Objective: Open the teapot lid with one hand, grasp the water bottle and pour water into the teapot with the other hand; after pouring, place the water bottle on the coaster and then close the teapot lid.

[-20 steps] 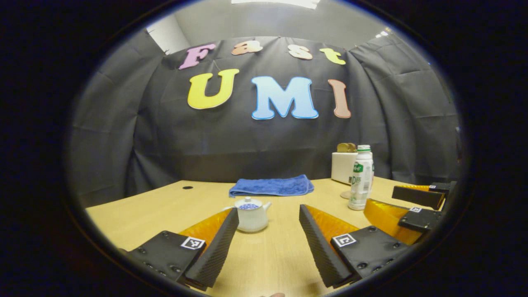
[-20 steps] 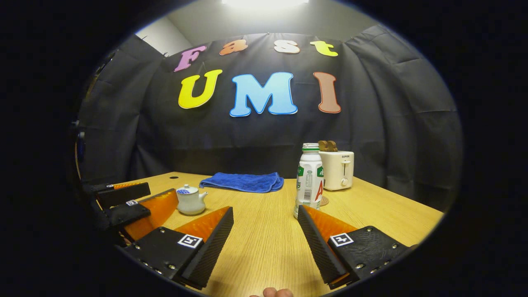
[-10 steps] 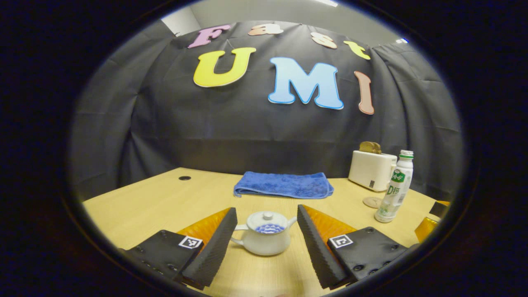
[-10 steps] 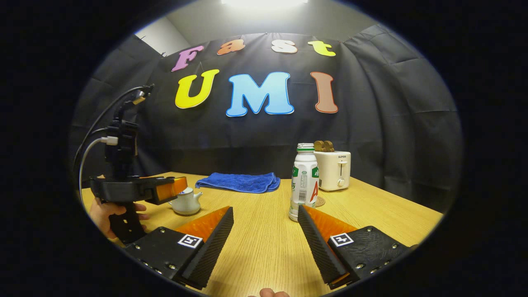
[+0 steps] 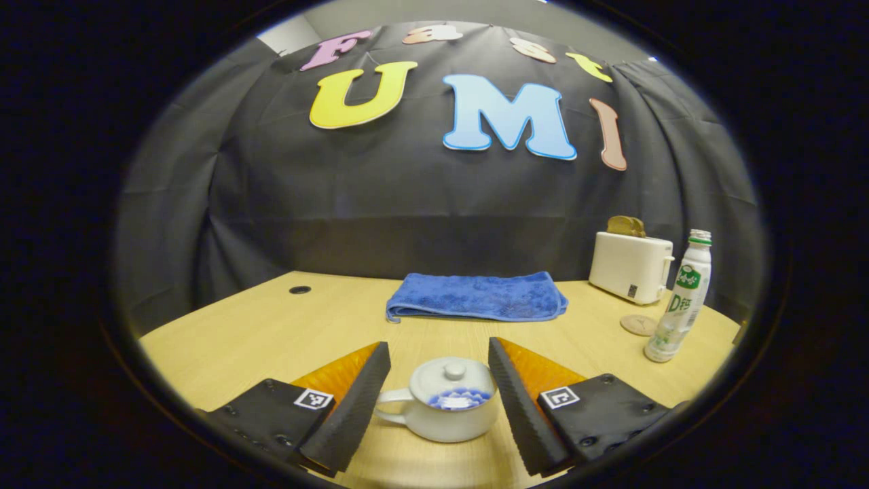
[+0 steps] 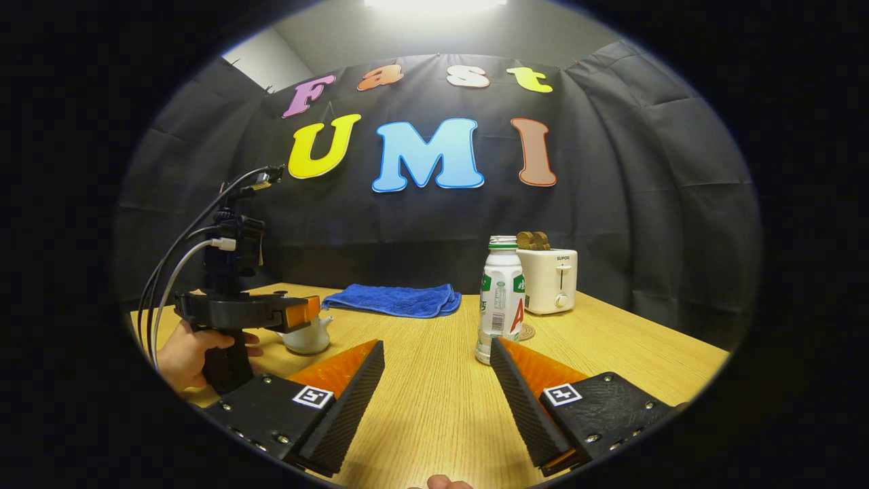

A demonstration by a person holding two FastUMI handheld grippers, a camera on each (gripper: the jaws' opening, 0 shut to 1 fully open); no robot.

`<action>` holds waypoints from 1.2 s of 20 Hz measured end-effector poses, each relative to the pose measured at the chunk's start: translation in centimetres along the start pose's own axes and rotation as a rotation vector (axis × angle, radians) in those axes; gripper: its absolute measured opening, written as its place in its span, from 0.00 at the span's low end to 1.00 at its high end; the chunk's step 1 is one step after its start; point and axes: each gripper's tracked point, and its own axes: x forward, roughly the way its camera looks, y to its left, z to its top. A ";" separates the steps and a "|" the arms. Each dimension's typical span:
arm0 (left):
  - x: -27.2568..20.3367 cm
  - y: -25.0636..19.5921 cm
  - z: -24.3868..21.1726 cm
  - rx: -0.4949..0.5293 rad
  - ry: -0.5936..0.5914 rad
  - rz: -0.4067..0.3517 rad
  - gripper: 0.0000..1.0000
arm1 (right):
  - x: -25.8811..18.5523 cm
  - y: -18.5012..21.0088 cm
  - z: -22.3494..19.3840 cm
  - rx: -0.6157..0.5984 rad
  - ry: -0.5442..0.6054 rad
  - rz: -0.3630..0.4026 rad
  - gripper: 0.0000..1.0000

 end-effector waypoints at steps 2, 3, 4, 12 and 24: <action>0.2 -0.6 0.0 0.010 0.002 -0.022 0.94 | 0.0 0.0 0.0 0.000 0.000 0.000 0.97; 0.3 -0.6 -0.1 0.025 0.004 -0.017 0.87 | 0.0 0.0 0.0 0.000 0.000 0.000 0.97; 0.4 -0.2 -0.1 0.045 0.007 -0.005 0.80 | -0.1 0.0 0.0 0.000 0.001 0.000 0.97; 2.8 -0.8 -0.4 0.135 -0.009 -0.028 0.26 | -0.1 0.0 0.0 0.000 0.001 0.001 0.97; -7.7 -0.8 6.4 0.049 -0.191 -0.125 0.17 | 1.1 -1.5 0.9 0.000 -0.032 0.009 0.97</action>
